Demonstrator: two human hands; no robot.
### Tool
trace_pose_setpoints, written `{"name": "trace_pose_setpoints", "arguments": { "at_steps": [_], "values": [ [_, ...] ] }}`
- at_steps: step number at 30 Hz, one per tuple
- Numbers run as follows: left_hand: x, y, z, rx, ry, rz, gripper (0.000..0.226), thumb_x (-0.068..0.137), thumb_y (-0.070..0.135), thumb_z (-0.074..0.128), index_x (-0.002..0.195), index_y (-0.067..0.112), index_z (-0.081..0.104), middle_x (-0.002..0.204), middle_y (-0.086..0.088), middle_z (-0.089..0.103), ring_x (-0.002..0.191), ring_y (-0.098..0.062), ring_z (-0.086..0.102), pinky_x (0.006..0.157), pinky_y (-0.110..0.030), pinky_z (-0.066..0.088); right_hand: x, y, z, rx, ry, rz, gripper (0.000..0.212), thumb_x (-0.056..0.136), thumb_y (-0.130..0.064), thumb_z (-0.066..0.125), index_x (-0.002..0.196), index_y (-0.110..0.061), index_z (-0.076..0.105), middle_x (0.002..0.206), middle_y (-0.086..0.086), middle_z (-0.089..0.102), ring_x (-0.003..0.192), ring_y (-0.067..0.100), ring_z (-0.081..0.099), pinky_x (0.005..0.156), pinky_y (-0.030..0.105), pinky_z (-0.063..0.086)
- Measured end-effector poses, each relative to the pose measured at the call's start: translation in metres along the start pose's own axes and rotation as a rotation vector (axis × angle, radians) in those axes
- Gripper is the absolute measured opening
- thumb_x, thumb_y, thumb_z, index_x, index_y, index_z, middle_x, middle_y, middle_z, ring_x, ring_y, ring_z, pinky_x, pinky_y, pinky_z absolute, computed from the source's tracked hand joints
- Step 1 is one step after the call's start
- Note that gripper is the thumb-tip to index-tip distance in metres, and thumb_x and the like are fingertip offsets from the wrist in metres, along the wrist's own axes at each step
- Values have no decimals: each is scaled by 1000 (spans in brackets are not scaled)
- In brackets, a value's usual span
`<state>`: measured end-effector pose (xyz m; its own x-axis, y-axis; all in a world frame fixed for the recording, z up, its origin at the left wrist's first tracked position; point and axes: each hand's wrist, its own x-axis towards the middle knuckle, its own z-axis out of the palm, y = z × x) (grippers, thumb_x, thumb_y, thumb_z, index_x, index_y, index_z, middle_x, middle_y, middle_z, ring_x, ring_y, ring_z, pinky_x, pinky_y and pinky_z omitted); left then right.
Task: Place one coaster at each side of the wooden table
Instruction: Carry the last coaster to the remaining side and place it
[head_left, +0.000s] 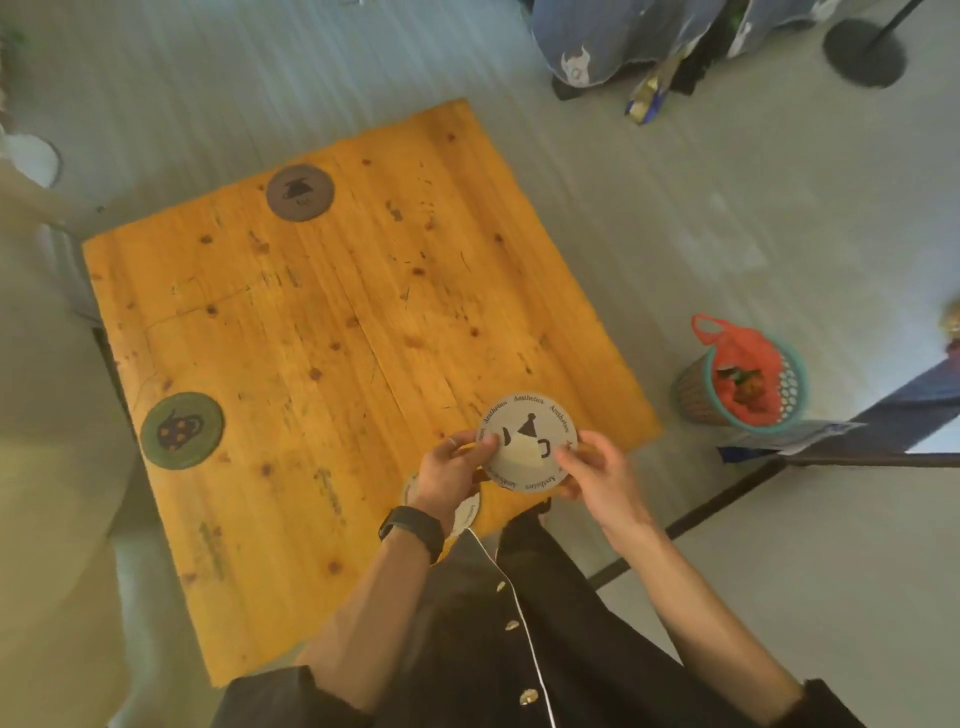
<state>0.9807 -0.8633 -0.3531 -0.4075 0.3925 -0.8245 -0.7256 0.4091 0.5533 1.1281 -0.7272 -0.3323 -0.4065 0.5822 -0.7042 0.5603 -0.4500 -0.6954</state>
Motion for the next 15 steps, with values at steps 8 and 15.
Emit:
{"name": "trace_pose_setpoints", "arguments": {
  "at_steps": [8,15],
  "values": [
    [5,6,84,137,-51,15,33,81,31,78,107,16,64,92,-6,77,70,-18,71,55,-26,48,1,23,-78,151,152,48,23,88,-21,77,108,-26,67,94,1,77,80,16,76,64,27,60],
    [22,6,176,219,-53,8,33,82,31,77,107,14,65,91,-2,76,70,-14,71,58,-25,48,49,19,-175,96,83,-7,23,89,-18,75,110,-27,68,88,1,78,75,18,76,63,25,59]
  ]
}}
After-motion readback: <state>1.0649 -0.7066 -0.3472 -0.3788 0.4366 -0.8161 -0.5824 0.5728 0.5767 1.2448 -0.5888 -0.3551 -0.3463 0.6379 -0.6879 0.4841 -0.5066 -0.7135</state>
